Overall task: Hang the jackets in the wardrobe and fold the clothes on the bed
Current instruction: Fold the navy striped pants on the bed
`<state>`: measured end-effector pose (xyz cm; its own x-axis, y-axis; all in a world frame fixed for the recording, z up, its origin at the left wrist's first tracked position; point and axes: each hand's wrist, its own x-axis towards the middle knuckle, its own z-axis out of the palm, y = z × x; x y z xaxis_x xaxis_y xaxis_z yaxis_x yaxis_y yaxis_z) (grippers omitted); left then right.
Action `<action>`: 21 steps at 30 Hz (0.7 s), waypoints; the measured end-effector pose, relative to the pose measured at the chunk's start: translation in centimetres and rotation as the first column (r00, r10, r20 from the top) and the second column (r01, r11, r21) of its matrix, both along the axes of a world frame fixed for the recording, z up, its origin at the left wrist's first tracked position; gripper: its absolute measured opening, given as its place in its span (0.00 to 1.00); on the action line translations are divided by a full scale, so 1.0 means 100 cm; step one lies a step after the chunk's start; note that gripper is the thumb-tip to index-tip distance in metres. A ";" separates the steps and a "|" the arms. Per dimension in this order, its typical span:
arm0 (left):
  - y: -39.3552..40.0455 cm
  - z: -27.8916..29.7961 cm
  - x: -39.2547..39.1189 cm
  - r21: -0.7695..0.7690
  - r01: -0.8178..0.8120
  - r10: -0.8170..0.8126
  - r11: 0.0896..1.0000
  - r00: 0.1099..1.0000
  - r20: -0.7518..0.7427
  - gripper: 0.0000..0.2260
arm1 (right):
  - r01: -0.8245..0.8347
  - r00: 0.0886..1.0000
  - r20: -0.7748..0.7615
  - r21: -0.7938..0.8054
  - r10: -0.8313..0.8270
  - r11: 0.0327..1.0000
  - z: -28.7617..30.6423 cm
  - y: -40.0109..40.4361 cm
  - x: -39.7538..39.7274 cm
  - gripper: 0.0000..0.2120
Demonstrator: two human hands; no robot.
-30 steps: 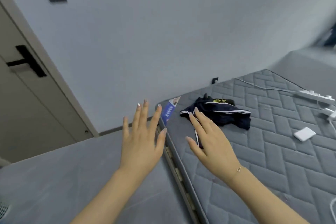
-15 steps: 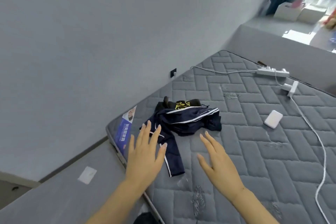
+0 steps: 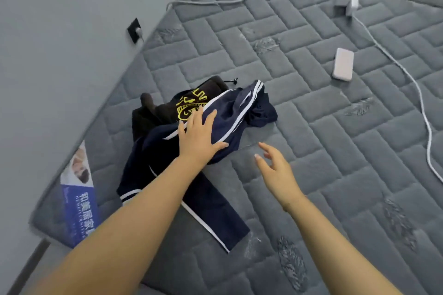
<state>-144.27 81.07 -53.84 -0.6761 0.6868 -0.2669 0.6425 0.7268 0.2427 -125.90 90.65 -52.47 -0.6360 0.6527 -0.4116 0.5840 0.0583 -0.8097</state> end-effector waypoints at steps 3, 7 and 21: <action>0.011 -0.031 -0.007 0.062 0.038 -0.042 0.997 0.997 0.065 0.26 | 0.139 0.990 -0.009 -0.107 -0.140 0.985 -0.024 0.003 -0.010 0.18; -0.014 -0.043 0.026 0.315 0.247 -0.301 0.916 0.944 0.137 0.17 | 0.343 0.926 -0.025 -0.368 -0.378 0.864 -0.036 0.018 -0.025 0.32; -0.080 -0.079 0.158 0.035 -0.269 0.111 0.962 0.506 0.855 0.24 | 0.684 0.575 0.094 -0.600 -0.813 0.414 -0.091 -0.015 0.129 0.13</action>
